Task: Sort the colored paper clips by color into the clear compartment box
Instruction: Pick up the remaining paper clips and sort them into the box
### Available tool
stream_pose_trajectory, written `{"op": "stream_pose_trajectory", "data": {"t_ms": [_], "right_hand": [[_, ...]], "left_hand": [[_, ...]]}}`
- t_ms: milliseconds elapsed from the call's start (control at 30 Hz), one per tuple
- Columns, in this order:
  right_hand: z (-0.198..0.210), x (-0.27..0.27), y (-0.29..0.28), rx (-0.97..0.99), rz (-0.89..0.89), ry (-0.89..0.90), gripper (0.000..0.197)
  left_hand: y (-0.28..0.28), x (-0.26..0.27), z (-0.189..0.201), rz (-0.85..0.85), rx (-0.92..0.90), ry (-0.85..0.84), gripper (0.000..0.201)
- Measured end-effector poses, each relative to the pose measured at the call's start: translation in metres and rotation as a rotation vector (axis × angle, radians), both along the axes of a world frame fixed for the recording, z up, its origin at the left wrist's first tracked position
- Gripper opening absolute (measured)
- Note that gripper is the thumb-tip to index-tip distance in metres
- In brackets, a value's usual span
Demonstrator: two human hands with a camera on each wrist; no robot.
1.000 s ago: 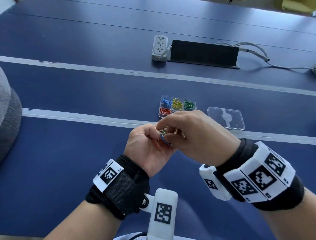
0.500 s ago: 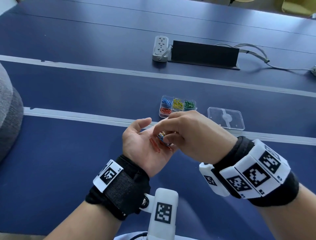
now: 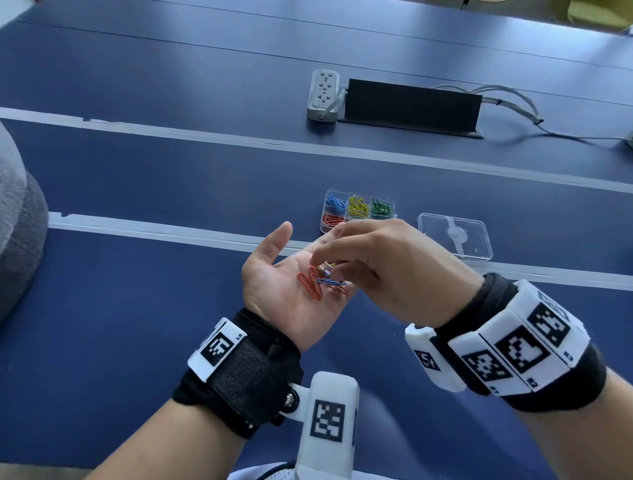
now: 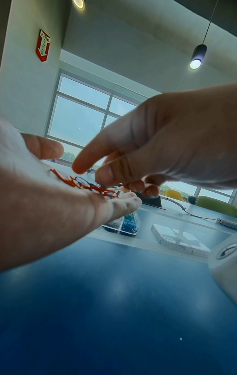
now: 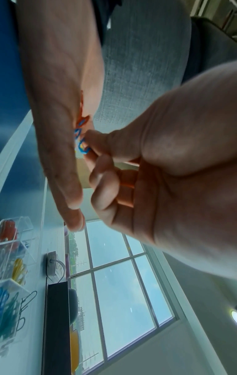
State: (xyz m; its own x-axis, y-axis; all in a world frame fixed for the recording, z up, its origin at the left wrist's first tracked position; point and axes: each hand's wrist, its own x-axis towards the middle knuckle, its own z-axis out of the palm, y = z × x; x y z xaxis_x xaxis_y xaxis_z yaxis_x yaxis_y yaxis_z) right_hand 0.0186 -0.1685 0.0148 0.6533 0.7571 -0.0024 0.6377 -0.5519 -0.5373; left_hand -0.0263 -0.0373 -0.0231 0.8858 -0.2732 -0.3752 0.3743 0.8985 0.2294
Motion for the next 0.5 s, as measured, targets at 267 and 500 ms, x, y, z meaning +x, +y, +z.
{"op": "stream_pose_trajectory", "data": {"t_ms": [267,500], "right_hand": [[0.006,-0.006,0.005,-0.094,0.028,-0.069,0.020],[0.002,-0.003,0.011,-0.034,-0.006,-0.057,0.011]], "left_hand": [[0.002,0.003,-0.002,0.042,0.023,0.060,0.072],[0.007,0.003,-0.003,0.024,0.018,0.044,0.071]]}}
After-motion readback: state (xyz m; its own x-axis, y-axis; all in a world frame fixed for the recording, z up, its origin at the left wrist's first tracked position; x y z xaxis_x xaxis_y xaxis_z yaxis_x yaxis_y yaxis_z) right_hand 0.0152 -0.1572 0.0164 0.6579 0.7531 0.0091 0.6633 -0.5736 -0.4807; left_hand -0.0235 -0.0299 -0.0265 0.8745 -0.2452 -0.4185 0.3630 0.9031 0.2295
